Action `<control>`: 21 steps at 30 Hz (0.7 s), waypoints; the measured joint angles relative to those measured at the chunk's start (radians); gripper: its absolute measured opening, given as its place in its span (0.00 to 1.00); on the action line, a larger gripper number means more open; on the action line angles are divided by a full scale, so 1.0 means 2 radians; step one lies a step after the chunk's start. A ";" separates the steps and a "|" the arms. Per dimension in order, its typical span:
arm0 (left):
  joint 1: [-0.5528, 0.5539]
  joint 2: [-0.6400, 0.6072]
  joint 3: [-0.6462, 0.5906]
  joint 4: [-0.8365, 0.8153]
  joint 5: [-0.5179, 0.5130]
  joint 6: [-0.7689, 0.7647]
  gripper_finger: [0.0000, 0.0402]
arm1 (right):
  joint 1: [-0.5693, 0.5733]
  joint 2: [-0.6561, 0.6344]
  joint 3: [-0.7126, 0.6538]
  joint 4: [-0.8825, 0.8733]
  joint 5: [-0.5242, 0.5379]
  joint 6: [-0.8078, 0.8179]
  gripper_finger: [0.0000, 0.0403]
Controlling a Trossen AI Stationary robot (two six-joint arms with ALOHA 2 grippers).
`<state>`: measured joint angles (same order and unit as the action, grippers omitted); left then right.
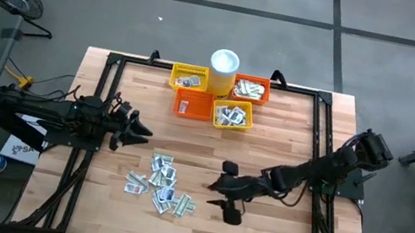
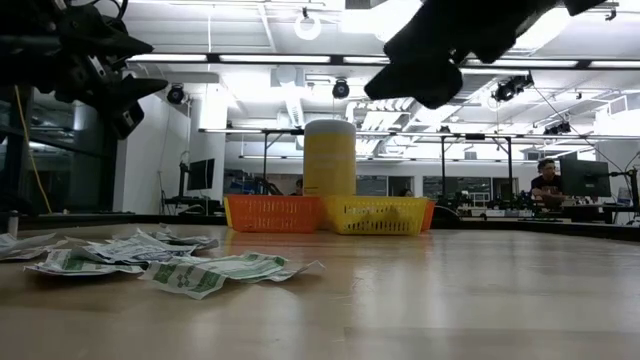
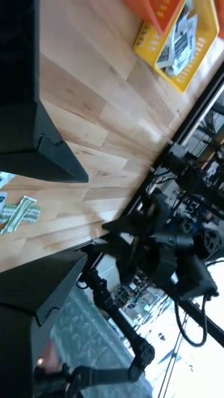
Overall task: Pick & Place First Aid Supplies
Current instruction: Put the green bandage pack into the top orange basket
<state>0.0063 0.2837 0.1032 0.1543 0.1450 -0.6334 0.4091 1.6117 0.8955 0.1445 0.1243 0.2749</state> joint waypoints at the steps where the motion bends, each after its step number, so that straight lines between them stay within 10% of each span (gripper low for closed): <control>1: 0.000 0.000 0.000 0.000 -0.005 0.000 0.48 | 0.002 0.002 0.004 -0.001 -0.003 0.028 0.51; 21: 0.000 0.000 0.000 0.000 -0.008 -0.002 0.48 | 0.019 0.007 0.022 0.015 0.039 0.411 0.46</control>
<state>0.0059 0.2840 0.1032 0.1541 0.1284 -0.6373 0.4461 1.6249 0.9390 0.1750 0.2023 1.0969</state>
